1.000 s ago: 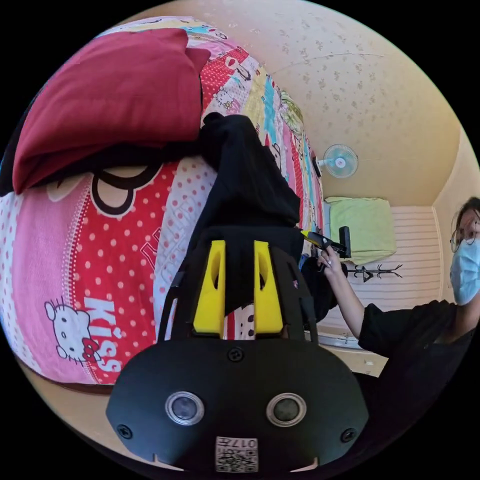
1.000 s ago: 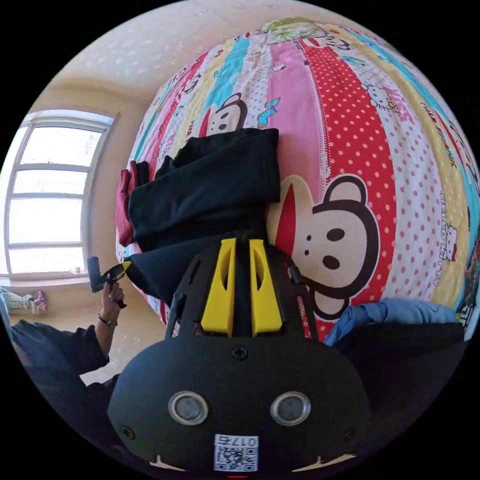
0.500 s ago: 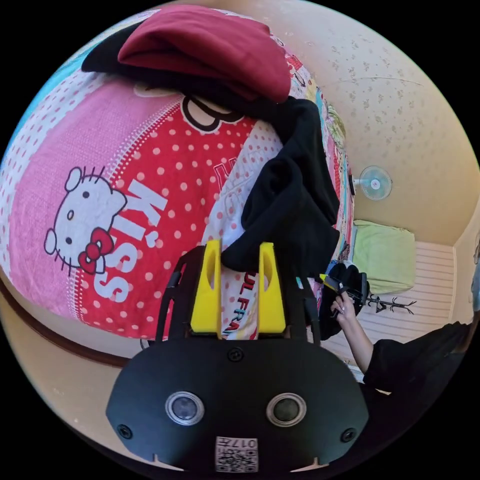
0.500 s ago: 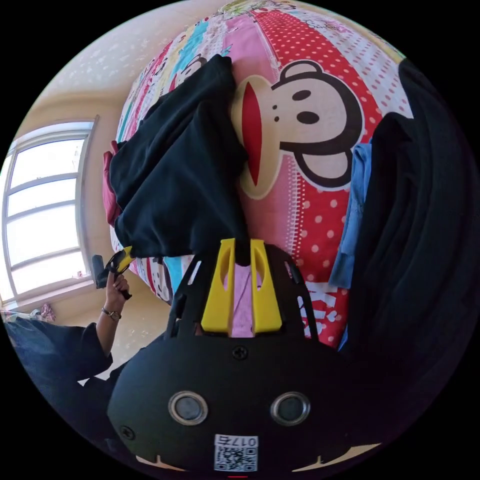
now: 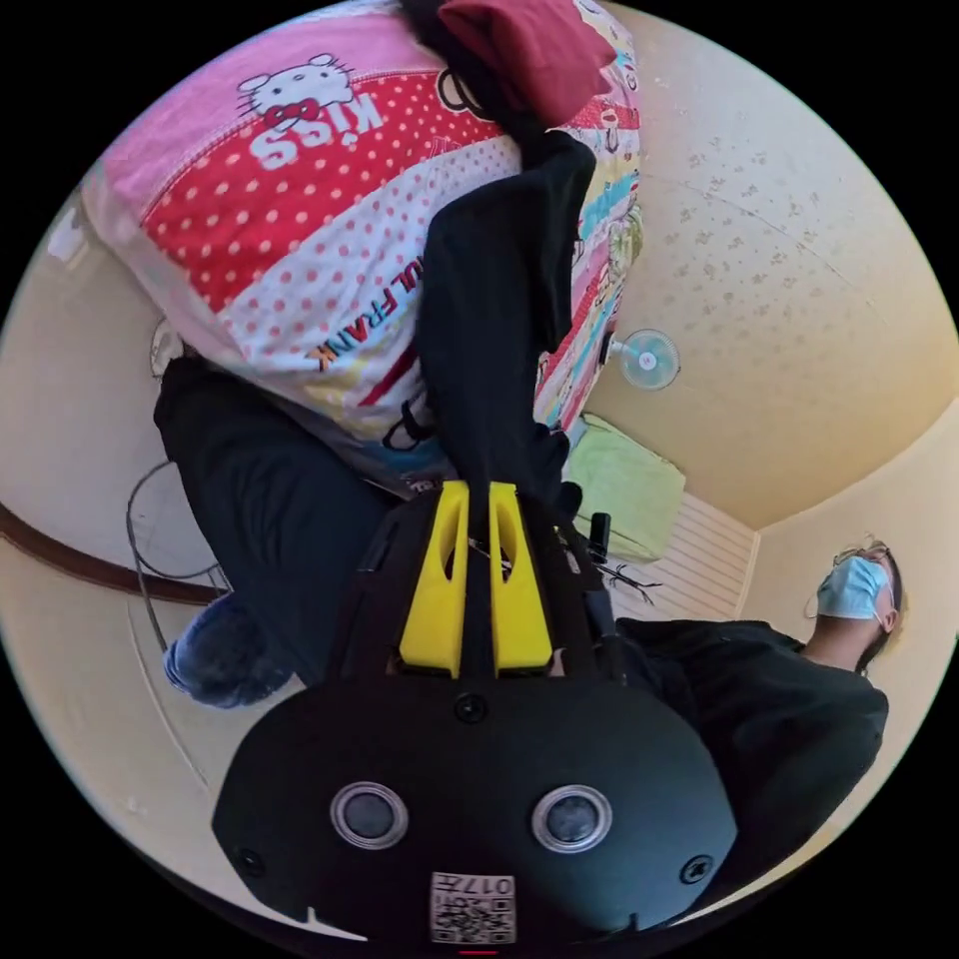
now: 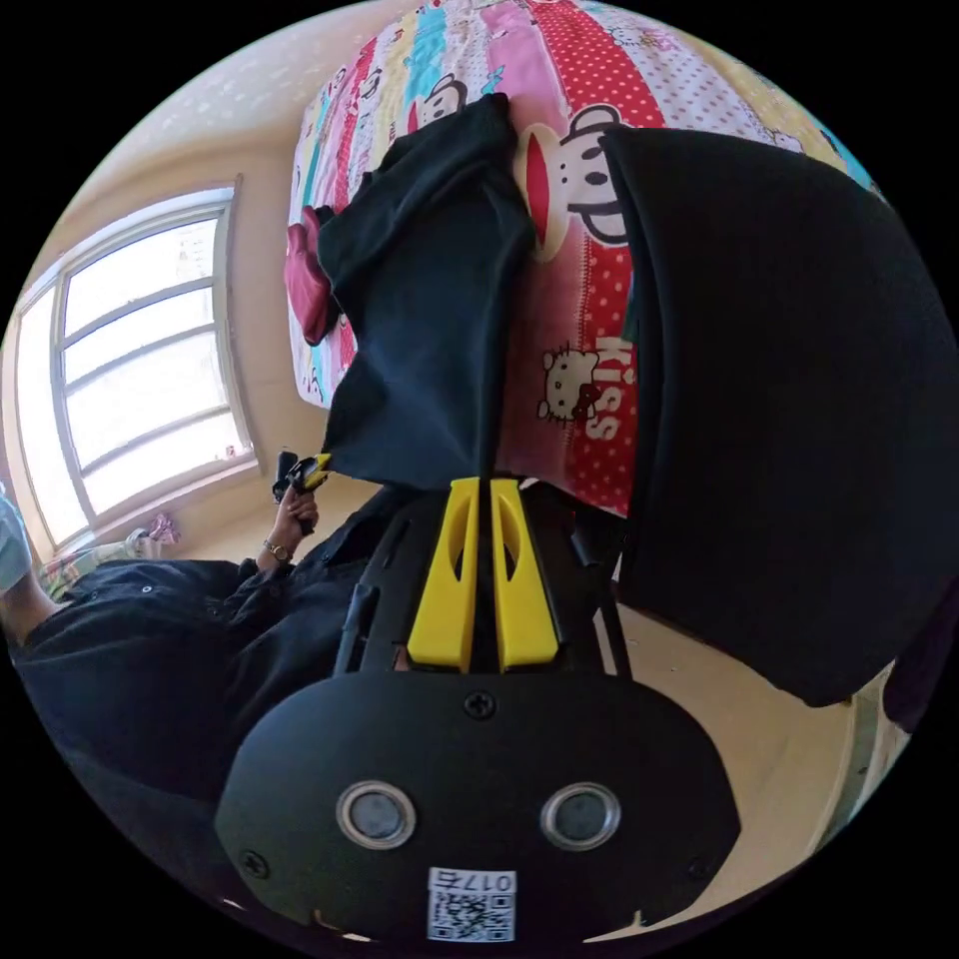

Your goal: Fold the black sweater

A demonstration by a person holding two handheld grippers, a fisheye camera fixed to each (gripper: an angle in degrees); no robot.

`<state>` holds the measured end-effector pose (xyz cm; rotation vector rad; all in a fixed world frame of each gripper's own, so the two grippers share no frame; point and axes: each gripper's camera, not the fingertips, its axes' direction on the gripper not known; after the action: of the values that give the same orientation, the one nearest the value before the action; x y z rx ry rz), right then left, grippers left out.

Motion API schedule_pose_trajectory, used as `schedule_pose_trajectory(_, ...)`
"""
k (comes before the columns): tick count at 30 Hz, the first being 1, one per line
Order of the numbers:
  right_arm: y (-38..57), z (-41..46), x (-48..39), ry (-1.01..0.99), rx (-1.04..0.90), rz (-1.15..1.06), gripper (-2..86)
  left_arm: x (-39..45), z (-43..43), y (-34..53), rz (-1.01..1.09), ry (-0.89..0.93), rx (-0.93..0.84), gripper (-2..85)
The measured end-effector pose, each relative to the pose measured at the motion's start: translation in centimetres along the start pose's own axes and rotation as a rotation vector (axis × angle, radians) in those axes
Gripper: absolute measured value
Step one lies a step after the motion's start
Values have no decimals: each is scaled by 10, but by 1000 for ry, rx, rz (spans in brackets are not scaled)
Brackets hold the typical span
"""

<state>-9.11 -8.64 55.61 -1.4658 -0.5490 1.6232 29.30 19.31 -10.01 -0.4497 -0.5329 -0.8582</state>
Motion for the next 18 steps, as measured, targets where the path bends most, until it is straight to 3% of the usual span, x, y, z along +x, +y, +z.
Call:
schedule_pose_trajectory(9,67,31,-28,-73,-92,-30,27,-13,14,121,-121,153,95,38)
schedule_pose_trajectory(13,11,35,-41,-191,24,-28,28,18,42,79,8,208,107,39)
schedule_pose_trajectory(18,-112,49,-97,-101,154,-86,30,89,70,-14,209,149,121,39)
